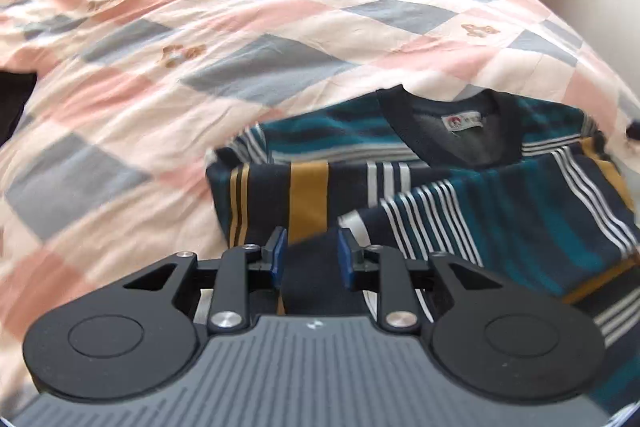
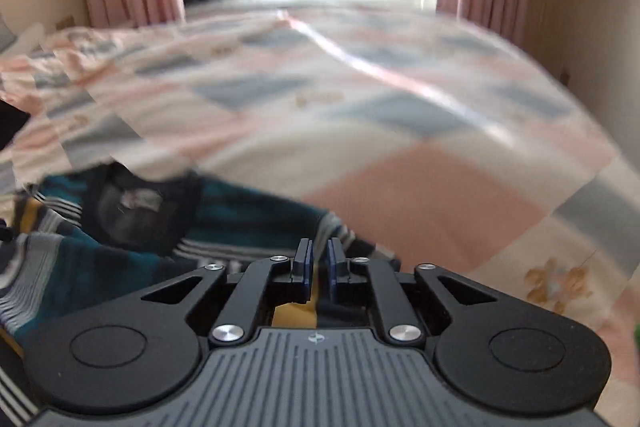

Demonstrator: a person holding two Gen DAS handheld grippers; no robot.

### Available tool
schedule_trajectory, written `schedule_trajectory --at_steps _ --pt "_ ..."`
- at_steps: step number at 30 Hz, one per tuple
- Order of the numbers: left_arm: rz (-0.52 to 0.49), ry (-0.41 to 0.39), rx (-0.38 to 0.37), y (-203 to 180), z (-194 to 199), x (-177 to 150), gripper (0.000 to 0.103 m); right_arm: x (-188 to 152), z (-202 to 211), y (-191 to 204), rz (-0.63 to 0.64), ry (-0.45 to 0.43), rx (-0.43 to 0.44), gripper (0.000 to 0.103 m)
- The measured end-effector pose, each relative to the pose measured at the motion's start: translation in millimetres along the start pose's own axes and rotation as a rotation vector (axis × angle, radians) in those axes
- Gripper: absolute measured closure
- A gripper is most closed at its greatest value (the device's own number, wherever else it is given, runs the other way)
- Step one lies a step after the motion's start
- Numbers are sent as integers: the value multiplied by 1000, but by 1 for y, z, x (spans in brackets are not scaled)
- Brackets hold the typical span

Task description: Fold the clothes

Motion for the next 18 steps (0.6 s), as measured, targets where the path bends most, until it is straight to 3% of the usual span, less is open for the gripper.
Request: schedule_trajectory --at_steps 2,4,6,9,11,13,18 --pt "-102 69 26 -12 -10 -21 80 -11 19 13 34 -9 38 71" --pt "-186 105 69 -18 -15 -40 80 -36 10 25 69 126 56 68" --pt "-182 58 62 -16 1 -46 81 -67 -7 27 91 260 23 71" --pt "-156 -26 24 -6 40 -64 80 -61 25 28 35 171 22 69" --pt "-217 -37 28 -6 64 -88 80 -58 64 30 24 92 13 56" --pt "-300 -12 23 -7 85 -123 80 -73 99 34 53 89 -8 52" --pt "-497 66 7 -5 138 -221 79 -159 168 49 192 284 -93 52"
Point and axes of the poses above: each gripper's, at about its wrist camera, not at the fingertips, and z roughly against the way its jaws point, y to its left, x to its top, the point moved 3 cm from there along -z, roughly the way its jaws point, and after that the axes turned 3 degrees about x, right-handed, at the moved point
